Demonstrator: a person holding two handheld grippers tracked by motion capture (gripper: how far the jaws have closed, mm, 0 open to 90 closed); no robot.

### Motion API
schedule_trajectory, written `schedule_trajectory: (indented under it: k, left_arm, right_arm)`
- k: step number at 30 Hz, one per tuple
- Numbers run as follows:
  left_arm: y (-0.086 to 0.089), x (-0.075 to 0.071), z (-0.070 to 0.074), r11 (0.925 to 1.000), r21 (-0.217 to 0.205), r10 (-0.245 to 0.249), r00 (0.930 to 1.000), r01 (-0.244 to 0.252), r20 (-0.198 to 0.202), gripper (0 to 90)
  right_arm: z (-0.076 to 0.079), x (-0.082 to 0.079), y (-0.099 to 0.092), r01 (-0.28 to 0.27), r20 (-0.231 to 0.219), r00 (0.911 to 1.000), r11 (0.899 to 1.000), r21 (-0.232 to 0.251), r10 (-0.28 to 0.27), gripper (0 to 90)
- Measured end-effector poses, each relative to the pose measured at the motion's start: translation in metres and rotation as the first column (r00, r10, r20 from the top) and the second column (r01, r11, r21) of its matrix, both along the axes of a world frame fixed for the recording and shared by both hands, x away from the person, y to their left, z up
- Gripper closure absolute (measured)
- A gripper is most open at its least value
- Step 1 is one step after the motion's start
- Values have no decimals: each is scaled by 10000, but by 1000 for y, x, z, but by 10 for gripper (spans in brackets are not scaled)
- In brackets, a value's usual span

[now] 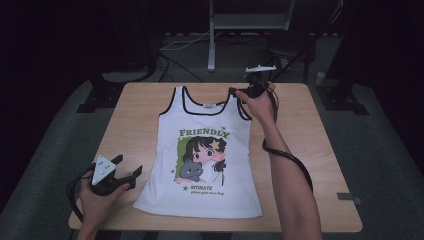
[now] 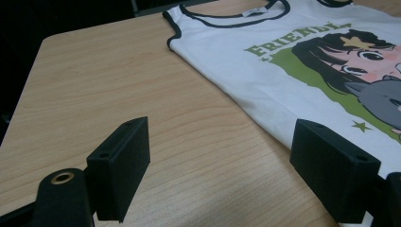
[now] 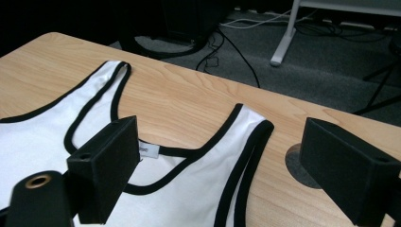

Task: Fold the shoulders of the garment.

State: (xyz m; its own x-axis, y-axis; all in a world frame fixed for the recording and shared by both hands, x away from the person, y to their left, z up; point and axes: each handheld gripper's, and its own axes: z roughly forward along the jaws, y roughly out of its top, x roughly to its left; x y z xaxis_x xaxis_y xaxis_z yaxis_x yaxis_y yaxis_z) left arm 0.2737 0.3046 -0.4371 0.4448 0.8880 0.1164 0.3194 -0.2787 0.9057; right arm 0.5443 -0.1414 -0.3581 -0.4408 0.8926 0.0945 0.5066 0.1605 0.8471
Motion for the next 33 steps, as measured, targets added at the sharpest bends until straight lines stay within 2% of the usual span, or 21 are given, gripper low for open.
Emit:
schedule_trajectory:
  k: [10, 23, 33]
  left_arm:
    - [0, 0, 0, 10000, 12, -16, 10000, 16, -27, 206]
    - [-1, -1, 0, 10000, 53, -24, 10000, 24, 10, 206]
    - [-1, 0, 0, 10000, 48, -32, 10000, 32, -34, 206]
  right_arm:
    - [-8, 12, -1, 177, -326, 9993, 9998, 50, -175, 127]
    - [-14, 21, -4, 300, -503, 9983, 9994, 169, -291, 128]
    - [-25, 28, -6, 396, -793, 9961, 9990, 192, -380, 128]
